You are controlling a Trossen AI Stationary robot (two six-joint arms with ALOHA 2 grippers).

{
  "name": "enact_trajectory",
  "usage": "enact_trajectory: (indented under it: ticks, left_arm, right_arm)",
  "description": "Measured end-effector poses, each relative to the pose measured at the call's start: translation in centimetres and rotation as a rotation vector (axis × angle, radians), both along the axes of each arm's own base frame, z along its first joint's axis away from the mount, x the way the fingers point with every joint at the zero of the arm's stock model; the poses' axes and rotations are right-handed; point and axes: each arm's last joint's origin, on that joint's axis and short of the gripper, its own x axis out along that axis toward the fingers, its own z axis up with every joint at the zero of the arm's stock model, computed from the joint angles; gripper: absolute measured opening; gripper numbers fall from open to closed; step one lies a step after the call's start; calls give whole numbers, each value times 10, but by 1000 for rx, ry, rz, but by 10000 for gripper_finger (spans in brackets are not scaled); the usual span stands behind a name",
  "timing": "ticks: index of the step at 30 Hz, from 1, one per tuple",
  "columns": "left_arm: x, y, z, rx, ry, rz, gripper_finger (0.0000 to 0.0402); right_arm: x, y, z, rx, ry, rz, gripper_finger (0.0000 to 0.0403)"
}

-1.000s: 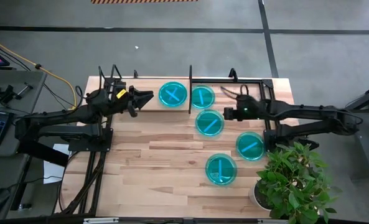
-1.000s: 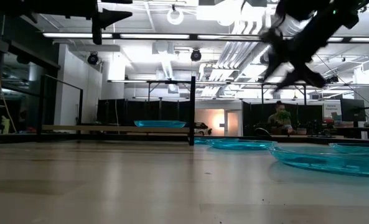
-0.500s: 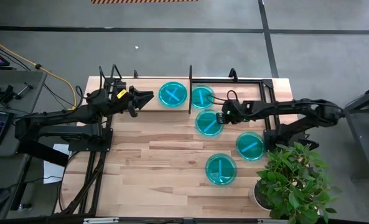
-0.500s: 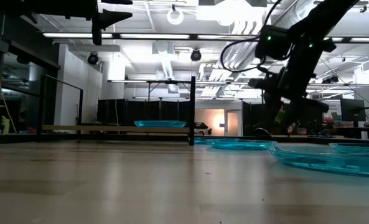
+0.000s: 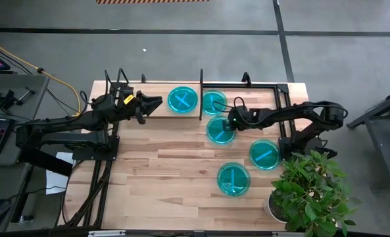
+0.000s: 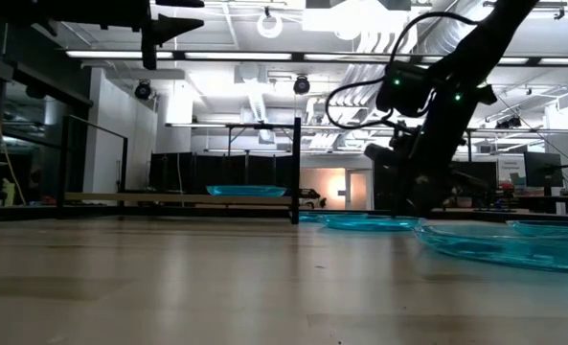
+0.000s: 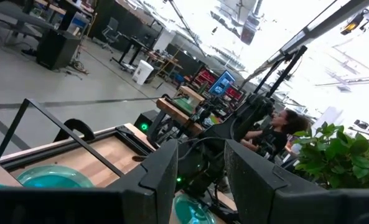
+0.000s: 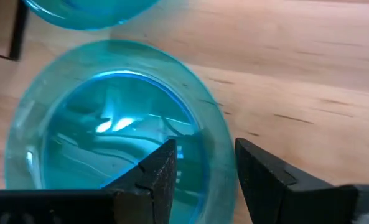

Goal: Place and stack plates onto a shelf
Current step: Put the blue plate on the shelf

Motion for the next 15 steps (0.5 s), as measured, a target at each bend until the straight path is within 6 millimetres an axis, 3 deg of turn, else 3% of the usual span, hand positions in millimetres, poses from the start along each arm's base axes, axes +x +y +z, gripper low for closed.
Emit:
enact_trajectory:
  ticks: [9,12,15]
  left_arm:
    - [0,0,0,1,1,0,122]
    - [0,0,0,1,2,0,122]
    - [0,0,0,0,4,0,122]
  right_arm:
    - [4,-1,-8,-5,16,-3,140]
    - [3,-1,-9,-1,20,-3,115]
    - [2,-1,-10,17,29,2,65]
